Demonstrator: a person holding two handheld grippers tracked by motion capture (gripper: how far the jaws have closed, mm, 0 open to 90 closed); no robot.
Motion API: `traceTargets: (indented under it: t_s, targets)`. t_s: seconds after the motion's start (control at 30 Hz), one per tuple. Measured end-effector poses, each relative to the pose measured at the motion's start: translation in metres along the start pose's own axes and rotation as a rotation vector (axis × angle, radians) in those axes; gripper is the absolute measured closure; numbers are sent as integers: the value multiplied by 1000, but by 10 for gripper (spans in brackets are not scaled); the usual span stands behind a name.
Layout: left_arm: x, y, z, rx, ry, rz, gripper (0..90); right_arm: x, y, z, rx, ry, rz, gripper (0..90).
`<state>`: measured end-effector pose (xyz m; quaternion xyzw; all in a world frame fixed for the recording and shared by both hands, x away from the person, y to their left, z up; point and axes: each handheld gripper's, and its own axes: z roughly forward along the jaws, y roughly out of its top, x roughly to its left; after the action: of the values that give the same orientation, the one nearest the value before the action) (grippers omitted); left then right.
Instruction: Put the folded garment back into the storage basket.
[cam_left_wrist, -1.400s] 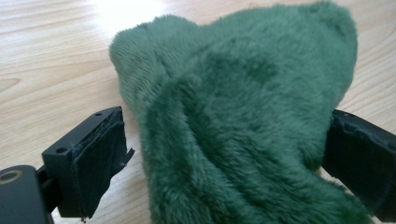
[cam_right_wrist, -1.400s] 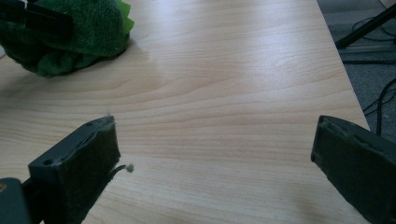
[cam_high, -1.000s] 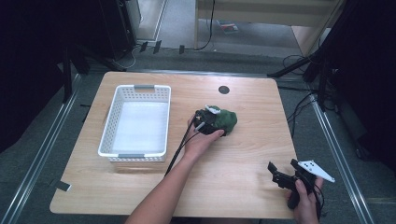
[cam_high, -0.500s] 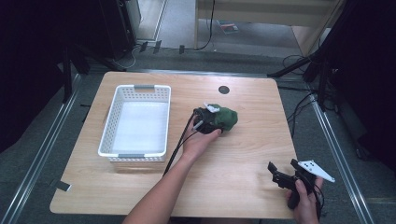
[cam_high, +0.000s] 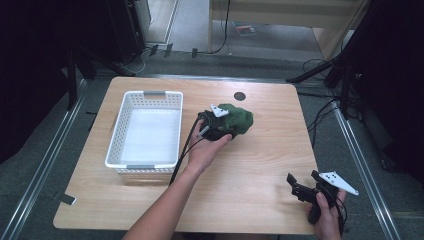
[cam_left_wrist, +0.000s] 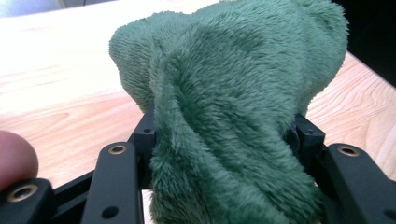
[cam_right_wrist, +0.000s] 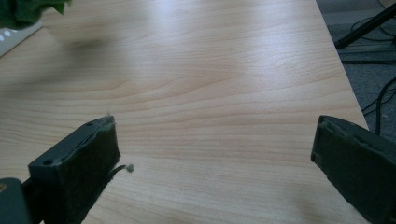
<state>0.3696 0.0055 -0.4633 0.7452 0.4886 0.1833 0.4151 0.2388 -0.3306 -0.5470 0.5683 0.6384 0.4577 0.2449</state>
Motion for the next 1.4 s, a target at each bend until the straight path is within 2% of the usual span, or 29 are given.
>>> traceTargets:
  t_s: [0.2, 0.27, 0.33, 0.4, 0.5, 0.67, 0.8, 1.07, 1.13, 1.2, 1.4]
  targets:
    - [10, 4, -23, -43, 8, 2, 454, 0, 0, 0, 0, 0, 2, 12]
    - [11, 4, -26, -42, 6, -4, 454, 0, 0, 0, 0, -1, 2, 12]
    - [15, 6, -36, -50, 9, 16, 454, 0, 0, 0, 0, -2, 2, 12]
    - [16, 6, -40, -54, 7, 15, 454, 0, 0, 0, 0, -1, 3, 12]
    - [24, 7, -55, -67, 11, 19, 453, 0, 0, 0, 2, -2, 4, 12]
    - [34, 7, -69, -82, 24, 21, 452, 0, 0, 0, 1, -3, 2, 12]
    - [47, 6, -84, -104, 40, 5, 453, 0, 0, 0, 3, -4, 0, 12]
    - [65, 3, -103, -131, 66, -19, 453, 0, 0, 0, 4, -5, 0, 12]
    - [75, 1, -109, -138, 82, -32, 452, 0, 0, 0, 3, -5, -1, 12]
    - [79, 0, -111, -140, 86, -38, 453, 0, 0, 0, 3, -6, -1, 12]
    - [106, -10, -120, -142, 141, -85, 452, 0, 0, 0, 3, -7, -1, 12]
